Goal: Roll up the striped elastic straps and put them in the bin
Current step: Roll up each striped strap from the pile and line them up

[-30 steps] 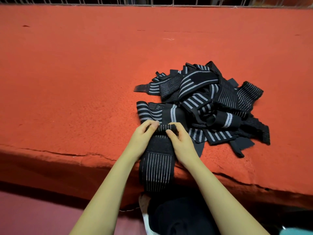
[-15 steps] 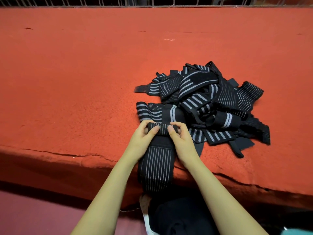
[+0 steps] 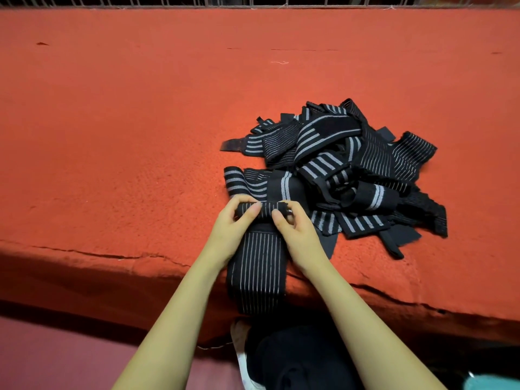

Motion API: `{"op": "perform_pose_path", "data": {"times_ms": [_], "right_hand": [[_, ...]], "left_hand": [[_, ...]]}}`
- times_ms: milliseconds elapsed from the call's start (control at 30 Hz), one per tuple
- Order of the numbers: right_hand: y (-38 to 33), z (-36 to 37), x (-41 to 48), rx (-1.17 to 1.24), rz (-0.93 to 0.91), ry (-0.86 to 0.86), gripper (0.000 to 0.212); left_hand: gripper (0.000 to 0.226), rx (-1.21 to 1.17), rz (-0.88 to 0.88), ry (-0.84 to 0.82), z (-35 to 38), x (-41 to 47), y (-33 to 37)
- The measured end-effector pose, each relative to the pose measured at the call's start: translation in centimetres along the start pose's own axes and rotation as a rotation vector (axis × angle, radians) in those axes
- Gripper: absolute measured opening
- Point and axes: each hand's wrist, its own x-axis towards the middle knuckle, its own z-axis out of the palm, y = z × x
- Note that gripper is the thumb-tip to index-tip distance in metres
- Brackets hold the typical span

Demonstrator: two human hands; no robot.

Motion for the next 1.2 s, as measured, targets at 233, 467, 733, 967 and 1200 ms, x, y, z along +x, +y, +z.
{"op": "perform_pose_path", "data": {"times_ms": [233, 467, 733, 967, 1200], "right_hand": [[0.3, -0.1, 0.0, -0.132, -0.032, 0.039, 0.018], [-1.2, 0.0, -0.4, -0.156, 0.076, -0.019, 0.019], [-1.6, 0.5, -0.7, -0.282, 0.070, -0.048, 0.022], [-0.7, 0.3, -0.1, -0.100, 0.102, 0.025, 0.043], [0.0, -0.1, 0.0, -0.169, 0.014, 0.055, 0.026]], "left_hand": [[0.018, -0.031, -0.041, -0.057, 0.1, 0.0, 0.2], [0.026, 0.157, -0.106, -0.081, 0.6, -0.1, -0.2], [0.026, 0.110, -0.141, -0.061, 0.7, -0.2, 0.5], [0.015, 0.024, -0.034, -0.056, -0.1, -0.1, 0.1], [0.023, -0.132, -0.107, -0.063, 0.0, -0.1, 0.3]]}}
